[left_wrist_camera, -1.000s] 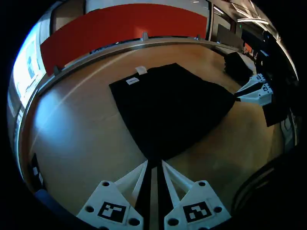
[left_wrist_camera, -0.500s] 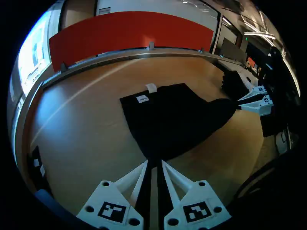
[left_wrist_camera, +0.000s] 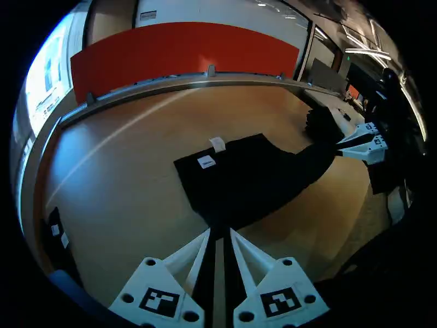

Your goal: Fold towel

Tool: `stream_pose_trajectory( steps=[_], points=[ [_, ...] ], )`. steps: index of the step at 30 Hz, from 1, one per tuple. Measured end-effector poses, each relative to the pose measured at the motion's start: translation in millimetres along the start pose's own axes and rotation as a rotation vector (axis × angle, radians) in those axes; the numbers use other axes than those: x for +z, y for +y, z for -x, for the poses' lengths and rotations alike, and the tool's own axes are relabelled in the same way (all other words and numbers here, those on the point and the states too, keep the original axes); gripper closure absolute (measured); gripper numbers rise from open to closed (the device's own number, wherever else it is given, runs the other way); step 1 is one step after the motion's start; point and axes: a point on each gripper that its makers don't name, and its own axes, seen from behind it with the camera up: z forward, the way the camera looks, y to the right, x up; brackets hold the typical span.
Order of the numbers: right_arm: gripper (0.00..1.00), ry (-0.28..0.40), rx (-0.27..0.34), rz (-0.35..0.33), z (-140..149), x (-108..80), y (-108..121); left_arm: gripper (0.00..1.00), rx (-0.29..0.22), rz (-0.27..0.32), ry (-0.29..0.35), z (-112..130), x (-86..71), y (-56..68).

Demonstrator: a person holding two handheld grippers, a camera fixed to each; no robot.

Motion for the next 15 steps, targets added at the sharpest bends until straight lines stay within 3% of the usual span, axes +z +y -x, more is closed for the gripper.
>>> stream_pose_trajectory(
  steps=[15],
  points=[
    [0.88,-0.03,0.006,-0.002,9.1,0.1,-5.2,0.91,0.0,-0.006,0.005,-2.1,0.7,-3.0]
  ],
)
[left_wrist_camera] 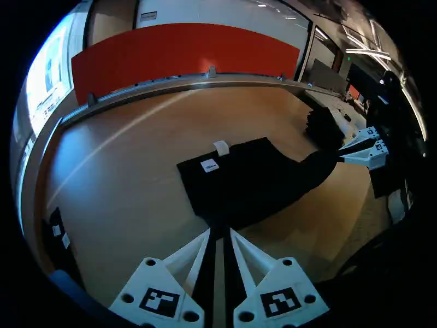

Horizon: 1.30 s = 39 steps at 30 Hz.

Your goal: Fold towel

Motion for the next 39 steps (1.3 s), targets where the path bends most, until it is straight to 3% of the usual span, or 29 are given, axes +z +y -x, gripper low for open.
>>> stream_pose_trajectory(
  steps=[10,24,39],
  points=[
    [0.88,-0.021,0.029,0.013,-4.4,29.0,23.5,0.91,-0.001,-0.015,0.011,-19.1,23.9,-13.8],
    [0.88,-0.051,0.053,0.039,-16.7,78.6,66.1,0.91,0.03,-0.028,-0.011,-44.1,73.0,-36.7],
    [0.88,-0.091,0.092,0.052,-15.2,114.2,86.1,0.91,0.053,-0.038,-0.088,-35.3,116.8,-51.4]
  ],
)
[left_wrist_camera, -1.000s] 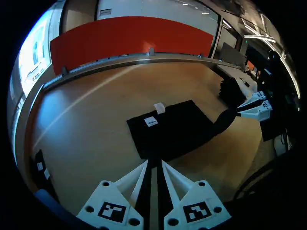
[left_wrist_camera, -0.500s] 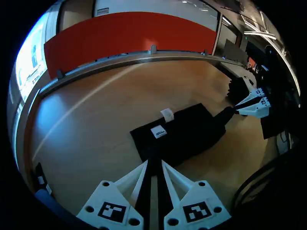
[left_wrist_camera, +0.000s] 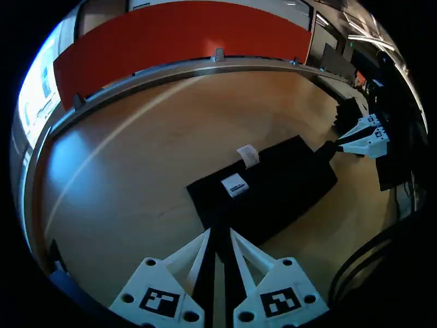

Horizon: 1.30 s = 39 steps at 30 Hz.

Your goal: Fold towel

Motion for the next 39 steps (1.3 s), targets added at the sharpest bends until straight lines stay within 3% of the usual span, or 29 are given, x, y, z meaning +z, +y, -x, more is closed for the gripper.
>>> stream_pose_trajectory(
  steps=[6,13,24,32,34,38,39],
  points=[
    [0.87,-0.019,0.018,0.011,5.8,12.0,4.2,0.9,-0.006,0.006,-0.014,1.7,14.1,-3.9],
    [0.85,-0.018,0.054,0.034,6.0,27.1,9.5,0.85,-0.013,-0.028,-0.019,2.1,34.0,-14.7],
    [0.67,-0.016,0.065,0.074,2.8,37.1,20.8,0.75,0.014,-0.082,-0.001,-3.2,44.3,-31.2],
    [0.61,-0.023,0.06,0.103,0.1,41.5,27.9,0.59,-0.005,-0.106,0.004,-8.9,48.0,-41.4],
    [0.56,-0.019,0.061,0.112,-1.9,41.6,30.1,0.51,-0.005,-0.112,0.005,-10.4,48.5,-43.8],
    [0.33,-0.011,0.057,0.129,-5.0,41.2,34.6,0.36,-0.003,-0.122,0.009,-14.4,48.6,-47.9],
    [0.32,-0.009,0.055,0.132,-5.5,41.1,35.5,0.32,-0.002,-0.125,0.01,-15.3,48.5,-48.7]
  ],
)
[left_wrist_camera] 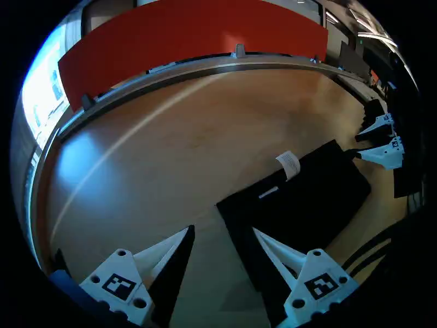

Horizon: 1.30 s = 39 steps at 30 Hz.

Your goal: Fold towel

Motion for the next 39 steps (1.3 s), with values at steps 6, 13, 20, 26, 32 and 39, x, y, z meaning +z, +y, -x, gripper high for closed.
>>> stream_pose_trajectory(
  steps=[6,13,20,26,32,39],
  points=[
    [0.19,0.012,-0.007,0.019,-2.6,-0.5,5.3,0.09,-0.001,-0.034,0.002,-2.4,2.5,-9.3],
    [0.0,0.025,-0.002,0.048,-5.9,-1.8,13.2,0.09,-0.022,-0.072,0.02,-10.7,1.8,-20.7],
    [0.0,0.035,0.004,0.072,-10.0,-2.1,20.4,0.09,-0.049,-0.094,0.033,-16.4,1.0,-29.2],
    [0.0,0.041,-0.003,0.083,-13.5,-2.3,22.5,0.09,-0.049,-0.103,0.033,-16.0,-0.1,-32.0],
    [0.0,0.045,-0.011,0.077,-14.5,-4.2,18.8,0.09,-0.049,-0.097,0.033,-14.3,-2.6,-29.6],
    [0.0,0.041,-0.018,0.065,-8.3,-10.1,11.6,0.09,-0.06,-0.077,0.036,-9.5,-11.5,-24.5]
  ],
)
